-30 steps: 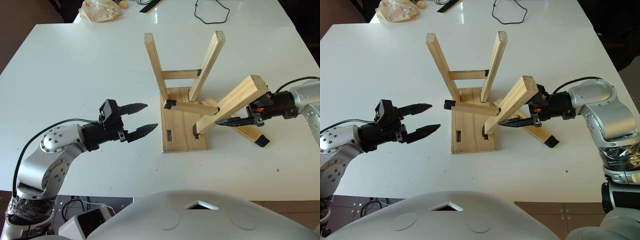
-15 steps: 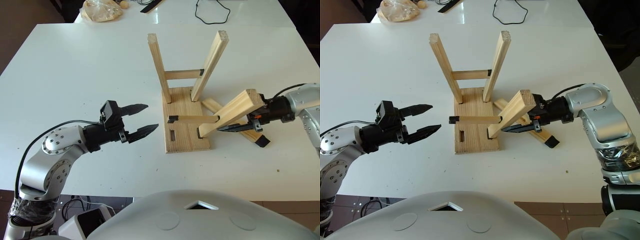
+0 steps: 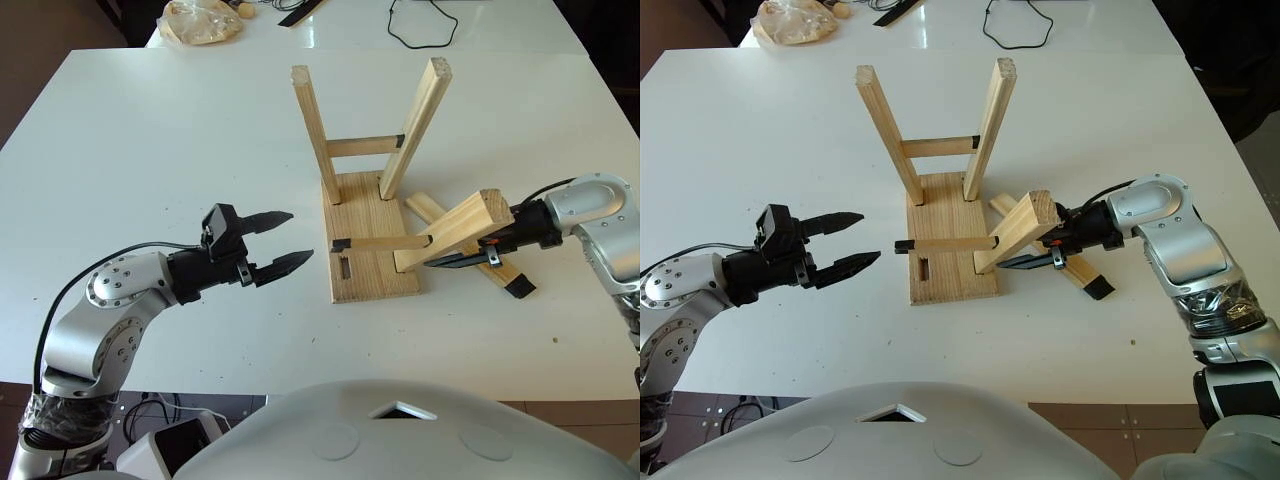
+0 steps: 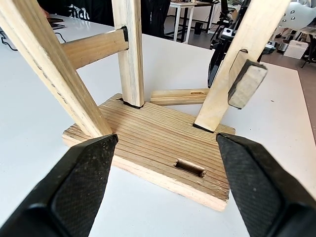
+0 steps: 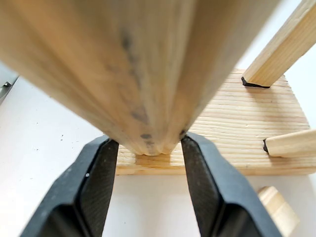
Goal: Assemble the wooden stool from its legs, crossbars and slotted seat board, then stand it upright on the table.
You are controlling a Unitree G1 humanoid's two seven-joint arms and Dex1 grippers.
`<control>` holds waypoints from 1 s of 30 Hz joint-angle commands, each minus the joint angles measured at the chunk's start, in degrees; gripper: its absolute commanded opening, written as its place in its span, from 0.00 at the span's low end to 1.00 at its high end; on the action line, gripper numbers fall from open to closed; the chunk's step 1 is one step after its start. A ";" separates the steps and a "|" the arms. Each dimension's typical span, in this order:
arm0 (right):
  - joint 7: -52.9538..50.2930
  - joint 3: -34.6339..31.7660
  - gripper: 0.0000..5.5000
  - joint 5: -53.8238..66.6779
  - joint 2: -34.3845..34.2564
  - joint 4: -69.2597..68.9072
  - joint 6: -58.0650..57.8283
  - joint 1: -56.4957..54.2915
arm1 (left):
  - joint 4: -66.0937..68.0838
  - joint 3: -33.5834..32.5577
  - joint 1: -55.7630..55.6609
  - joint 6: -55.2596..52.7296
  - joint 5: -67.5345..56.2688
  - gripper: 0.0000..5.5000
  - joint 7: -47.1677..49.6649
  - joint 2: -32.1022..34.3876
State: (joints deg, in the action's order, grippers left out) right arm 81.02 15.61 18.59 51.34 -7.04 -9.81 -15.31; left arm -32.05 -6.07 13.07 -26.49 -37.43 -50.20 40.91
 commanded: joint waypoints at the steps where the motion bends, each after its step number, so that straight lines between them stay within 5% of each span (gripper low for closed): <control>1: -0.55 2.76 0.36 -3.03 -0.38 0.24 -1.80 2.60 | 1.50 1.49 1.00 1.22 3.27 0.67 -0.67 0.72; 5: -1.61 1.58 0.36 -1.27 -0.63 -1.44 -3.13 2.40 | 2.16 2.06 1.58 2.17 4.98 0.67 -0.77 0.54; 12: -1.12 1.01 0.57 -1.78 -0.18 -2.50 -3.30 2.45 | 2.70 2.96 1.74 2.68 6.46 0.67 -1.08 0.29; 16: -0.53 -0.01 0.60 -3.01 1.60 -2.34 -2.63 3.55 | 2.66 3.60 2.30 3.20 7.62 0.67 -1.07 0.39; 26: -6.54 -19.68 0.60 -0.56 8.42 -0.35 -1.93 17.49 | 0.77 2.39 8.24 5.09 9.25 0.67 1.54 -1.22; 30: -7.74 -22.42 0.60 -1.49 8.10 3.99 -0.60 19.95 | -0.75 2.42 11.08 5.64 9.23 0.67 2.36 -1.74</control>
State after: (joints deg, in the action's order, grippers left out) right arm 73.70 -5.99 17.93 59.09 -5.29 -11.69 4.06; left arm -31.16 -3.21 22.25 -21.50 -28.76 -48.24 39.37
